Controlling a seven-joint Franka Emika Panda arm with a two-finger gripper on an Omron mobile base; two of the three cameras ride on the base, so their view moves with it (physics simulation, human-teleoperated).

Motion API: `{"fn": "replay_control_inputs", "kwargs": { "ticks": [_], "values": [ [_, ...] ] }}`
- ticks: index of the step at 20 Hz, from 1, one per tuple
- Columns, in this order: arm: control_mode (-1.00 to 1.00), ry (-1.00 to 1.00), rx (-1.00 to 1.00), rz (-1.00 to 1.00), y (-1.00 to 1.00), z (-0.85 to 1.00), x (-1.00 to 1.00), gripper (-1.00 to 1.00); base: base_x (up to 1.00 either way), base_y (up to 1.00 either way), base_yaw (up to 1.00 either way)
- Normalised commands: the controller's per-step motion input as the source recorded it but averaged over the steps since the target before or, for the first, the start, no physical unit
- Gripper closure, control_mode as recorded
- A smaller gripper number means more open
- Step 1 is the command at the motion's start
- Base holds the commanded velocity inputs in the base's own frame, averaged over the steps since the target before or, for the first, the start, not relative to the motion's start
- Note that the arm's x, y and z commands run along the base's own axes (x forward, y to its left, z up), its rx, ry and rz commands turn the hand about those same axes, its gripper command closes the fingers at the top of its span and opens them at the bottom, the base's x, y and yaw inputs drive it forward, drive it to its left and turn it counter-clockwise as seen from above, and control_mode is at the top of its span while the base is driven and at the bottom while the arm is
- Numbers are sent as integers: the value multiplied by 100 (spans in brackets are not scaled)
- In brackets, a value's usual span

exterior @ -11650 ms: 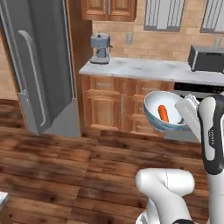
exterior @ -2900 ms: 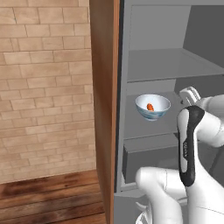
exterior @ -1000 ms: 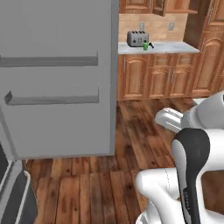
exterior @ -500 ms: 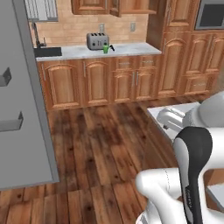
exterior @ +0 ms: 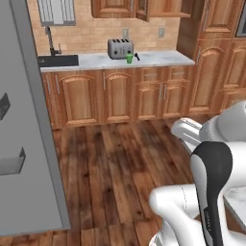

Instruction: Move the cup from next to the sink to the open cabinet. Then, move the bowl with the carrot to the fridge to clear the area for faucet cleaning.

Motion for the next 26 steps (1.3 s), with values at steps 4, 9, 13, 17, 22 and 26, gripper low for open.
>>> {"fn": "replay_control_inputs", "kwargs": {
  "ticks": [4, 9, 13, 17, 22, 26],
  "values": [
    [100, 0, 0, 0, 0, 0, 0, -100, 100, -4, 6],
    [100, 0, 0, 0, 0, 0, 0, -100, 100, -4, -1],
    [100, 0, 0, 0, 0, 0, 0, -100, 100, -9, -6],
    [100, 0, 0, 0, 0, 0, 0, -100, 100, -1, -11],
    [100, 0, 0, 0, 0, 0, 0, -100, 100, 2, -24],
    [100, 0, 0, 0, 0, 0, 0, -100, 100, -2, -11]
  ]
}}
